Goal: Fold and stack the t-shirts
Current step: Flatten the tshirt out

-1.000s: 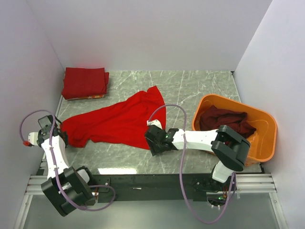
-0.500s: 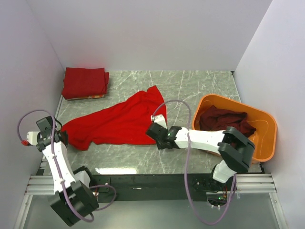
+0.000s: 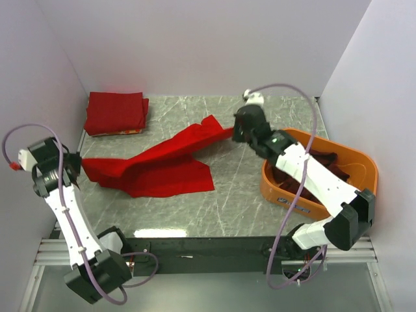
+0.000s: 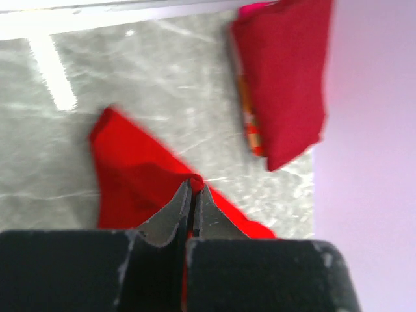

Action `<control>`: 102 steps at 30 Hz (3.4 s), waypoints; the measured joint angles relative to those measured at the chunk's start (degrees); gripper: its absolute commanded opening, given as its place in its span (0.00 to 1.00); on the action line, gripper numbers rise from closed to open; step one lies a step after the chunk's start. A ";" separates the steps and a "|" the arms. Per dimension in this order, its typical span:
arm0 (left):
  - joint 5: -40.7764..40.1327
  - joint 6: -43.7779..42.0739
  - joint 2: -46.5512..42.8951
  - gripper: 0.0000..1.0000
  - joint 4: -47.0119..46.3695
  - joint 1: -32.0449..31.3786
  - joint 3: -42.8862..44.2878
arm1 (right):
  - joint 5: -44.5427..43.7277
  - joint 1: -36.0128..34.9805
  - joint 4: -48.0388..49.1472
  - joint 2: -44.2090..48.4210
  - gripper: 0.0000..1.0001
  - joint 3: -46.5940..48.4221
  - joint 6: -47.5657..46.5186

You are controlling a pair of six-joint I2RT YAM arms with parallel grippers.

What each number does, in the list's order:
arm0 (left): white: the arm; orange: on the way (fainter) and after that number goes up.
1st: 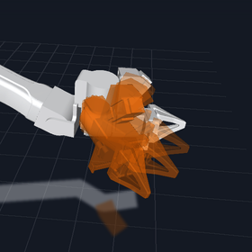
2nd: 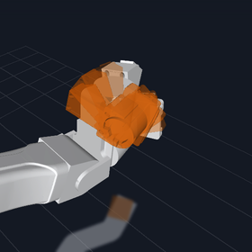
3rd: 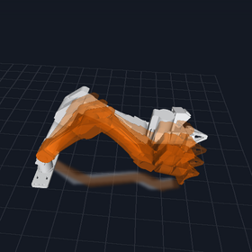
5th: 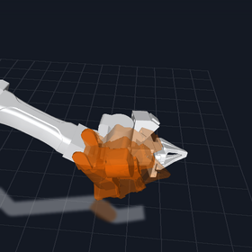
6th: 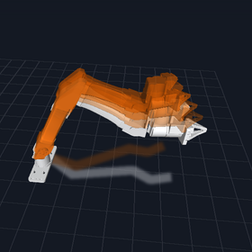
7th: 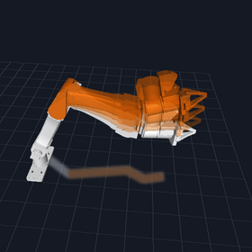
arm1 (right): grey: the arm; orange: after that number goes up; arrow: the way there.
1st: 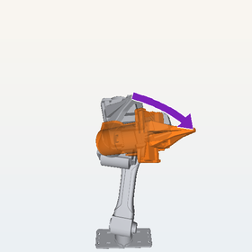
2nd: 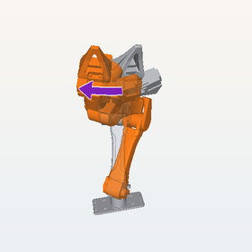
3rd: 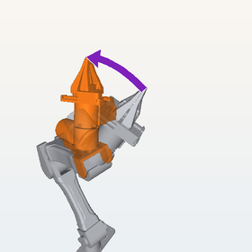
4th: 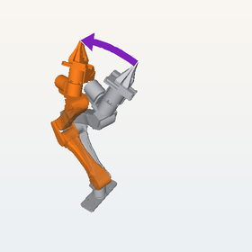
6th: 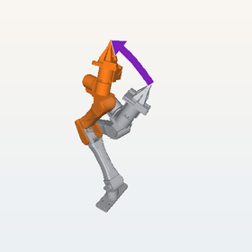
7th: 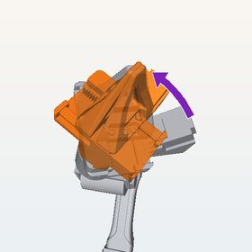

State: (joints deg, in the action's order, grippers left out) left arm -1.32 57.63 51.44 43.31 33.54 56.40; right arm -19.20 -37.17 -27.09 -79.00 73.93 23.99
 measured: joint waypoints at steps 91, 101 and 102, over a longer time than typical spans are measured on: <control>-21.03 -18.99 17.57 0.01 -24.33 -25.77 23.41 | 21.38 21.33 -4.68 -17.35 0.00 28.00 -16.13; -23.56 -21.03 5.79 0.01 -15.56 -25.88 46.38 | 23.89 21.24 -5.81 10.64 0.00 31.69 -15.93; -23.71 -21.18 4.81 0.01 -14.64 -25.88 47.45 | 24.22 21.24 -6.29 12.31 0.00 31.69 -15.93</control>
State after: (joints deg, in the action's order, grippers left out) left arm -25.04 36.45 56.25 28.67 7.66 103.85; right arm 5.02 -15.92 -33.39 -66.70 105.62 8.05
